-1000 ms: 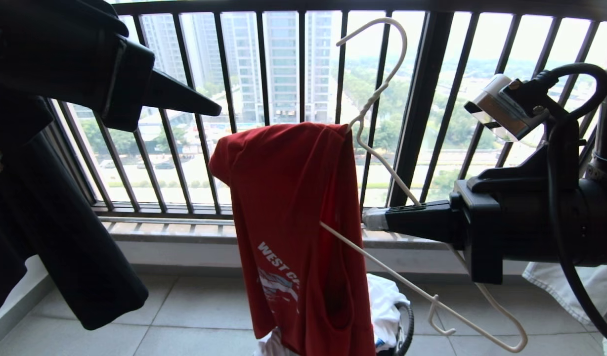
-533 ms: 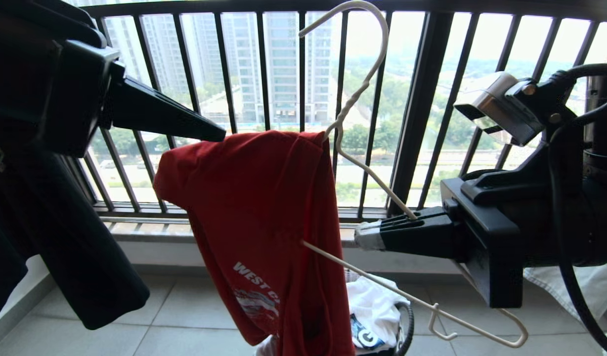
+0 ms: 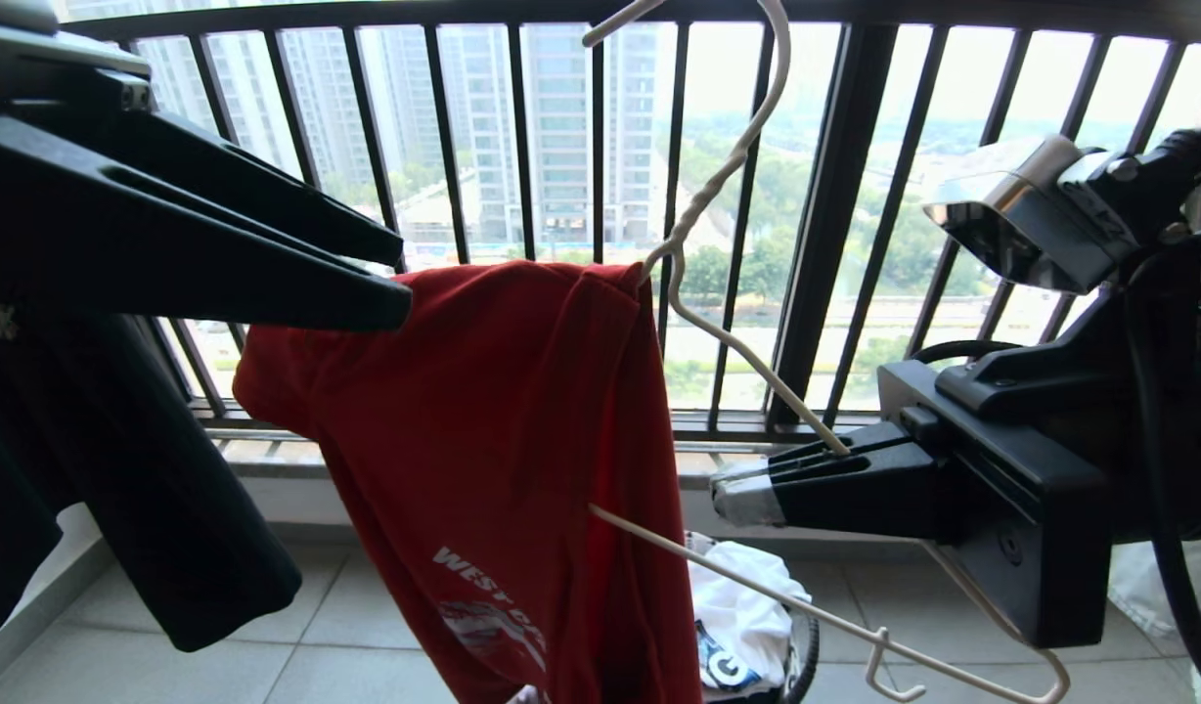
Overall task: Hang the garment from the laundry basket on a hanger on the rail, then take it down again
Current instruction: Hang the clothes on the clothes rack
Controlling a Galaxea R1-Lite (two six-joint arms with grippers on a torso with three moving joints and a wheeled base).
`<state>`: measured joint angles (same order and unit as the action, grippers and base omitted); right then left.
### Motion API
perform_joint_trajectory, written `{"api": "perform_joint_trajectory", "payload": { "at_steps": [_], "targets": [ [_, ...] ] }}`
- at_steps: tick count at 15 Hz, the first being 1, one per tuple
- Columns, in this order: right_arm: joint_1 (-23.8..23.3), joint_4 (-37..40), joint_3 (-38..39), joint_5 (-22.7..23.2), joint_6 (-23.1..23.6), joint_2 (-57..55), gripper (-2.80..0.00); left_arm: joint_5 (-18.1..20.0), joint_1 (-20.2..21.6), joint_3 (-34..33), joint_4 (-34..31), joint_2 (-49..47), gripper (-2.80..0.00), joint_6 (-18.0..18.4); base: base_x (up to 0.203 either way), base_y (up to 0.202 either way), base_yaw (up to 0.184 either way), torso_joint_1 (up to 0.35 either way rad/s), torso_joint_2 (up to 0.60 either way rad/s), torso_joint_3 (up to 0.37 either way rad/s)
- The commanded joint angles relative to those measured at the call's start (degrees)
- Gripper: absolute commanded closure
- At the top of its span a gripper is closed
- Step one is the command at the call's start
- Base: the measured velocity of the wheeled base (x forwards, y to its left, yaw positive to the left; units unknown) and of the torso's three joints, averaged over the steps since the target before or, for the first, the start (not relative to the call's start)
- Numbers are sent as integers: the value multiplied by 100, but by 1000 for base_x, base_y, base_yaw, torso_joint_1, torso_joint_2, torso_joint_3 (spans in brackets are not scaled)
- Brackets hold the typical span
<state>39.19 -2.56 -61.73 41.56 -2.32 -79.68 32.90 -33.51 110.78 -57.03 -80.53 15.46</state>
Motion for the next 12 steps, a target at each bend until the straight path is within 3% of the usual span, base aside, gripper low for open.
{"api": "perform_joint_trajectory", "payload": {
  "at_steps": [1,12],
  "targets": [
    [1,2,2,234,-6,102,0,41,-43,5,-28,-55,-280,-7,0,0,0,0,0,0],
    [168,-16,-32,528,-6,195,0,11,-354,5,335,-593,-280,3,0,0,0,0,0,0]
  ]
}}
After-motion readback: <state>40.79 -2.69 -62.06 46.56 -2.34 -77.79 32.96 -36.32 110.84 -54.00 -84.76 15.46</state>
